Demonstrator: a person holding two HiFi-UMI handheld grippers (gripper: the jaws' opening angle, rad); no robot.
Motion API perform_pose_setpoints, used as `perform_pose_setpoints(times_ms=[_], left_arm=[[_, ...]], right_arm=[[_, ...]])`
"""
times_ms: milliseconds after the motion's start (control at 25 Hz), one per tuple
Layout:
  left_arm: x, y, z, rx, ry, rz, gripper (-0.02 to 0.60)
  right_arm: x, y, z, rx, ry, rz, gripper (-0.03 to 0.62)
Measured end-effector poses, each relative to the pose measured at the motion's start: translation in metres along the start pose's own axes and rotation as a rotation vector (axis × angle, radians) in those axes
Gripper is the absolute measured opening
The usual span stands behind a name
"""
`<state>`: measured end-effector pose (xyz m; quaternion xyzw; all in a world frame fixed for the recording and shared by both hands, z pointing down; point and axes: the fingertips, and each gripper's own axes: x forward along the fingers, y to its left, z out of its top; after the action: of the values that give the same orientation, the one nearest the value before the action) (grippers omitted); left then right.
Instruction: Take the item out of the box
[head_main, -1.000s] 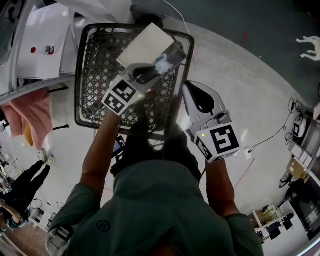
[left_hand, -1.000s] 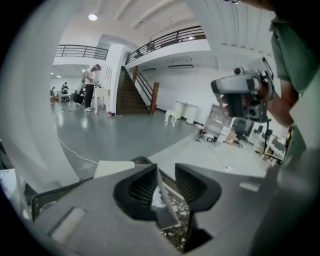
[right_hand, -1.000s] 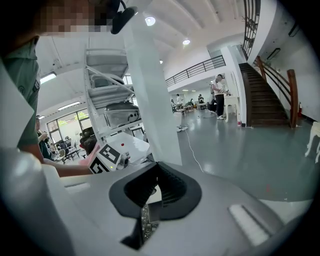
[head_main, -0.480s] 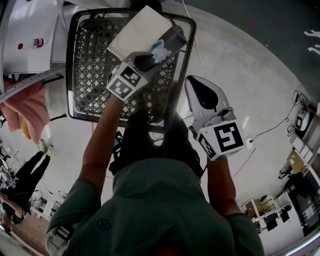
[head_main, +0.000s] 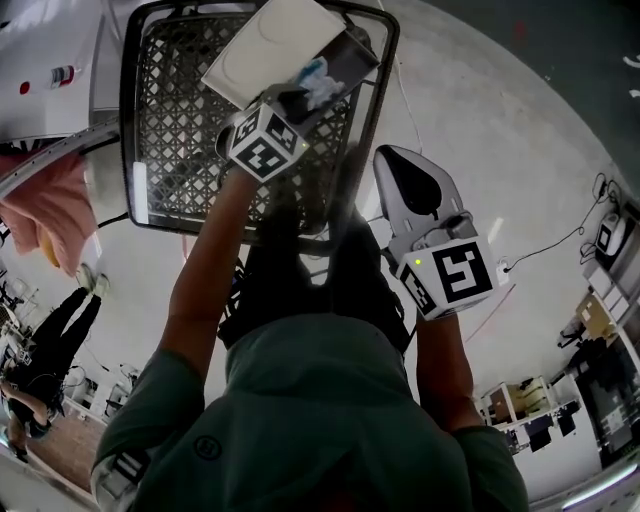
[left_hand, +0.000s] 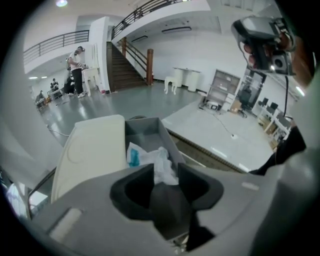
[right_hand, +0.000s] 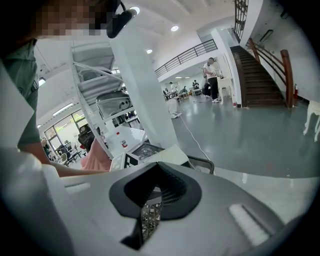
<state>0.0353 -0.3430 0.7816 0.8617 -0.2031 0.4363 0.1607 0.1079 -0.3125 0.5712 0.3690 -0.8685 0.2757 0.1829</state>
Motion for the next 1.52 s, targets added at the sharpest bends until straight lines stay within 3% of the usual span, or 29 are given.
perform_pose_setpoints(times_ms=[160,360,760,1080,1520], left_arm=[[0.008,0.000,-0.004,0.072,0.092,0.046,0.130],[0.029,-0.002,-0.024,0.228,0.257,0.127,0.127],[0.048,0.007,-0.042,0.254,0.415,0.210,0.089],[0.040,0.012,-0.031,0.206,0.350,0.219,0.028],[0.011,-0.003,-0.020,0.129,0.222,0.170,0.018]], right_arm=[[0.000,-0.003,-0.007,0.013,0.013,0.003,0.005],[0.008,-0.011,-0.022,0.028,0.029,0.007,0.005],[0.014,-0.018,-0.039,0.047,0.044,0.019,0.005],[0.003,-0.028,-0.035,0.049,0.038,0.009,0.005],[-0.006,-0.024,-0.011,0.025,0.011,0.002,0.005]])
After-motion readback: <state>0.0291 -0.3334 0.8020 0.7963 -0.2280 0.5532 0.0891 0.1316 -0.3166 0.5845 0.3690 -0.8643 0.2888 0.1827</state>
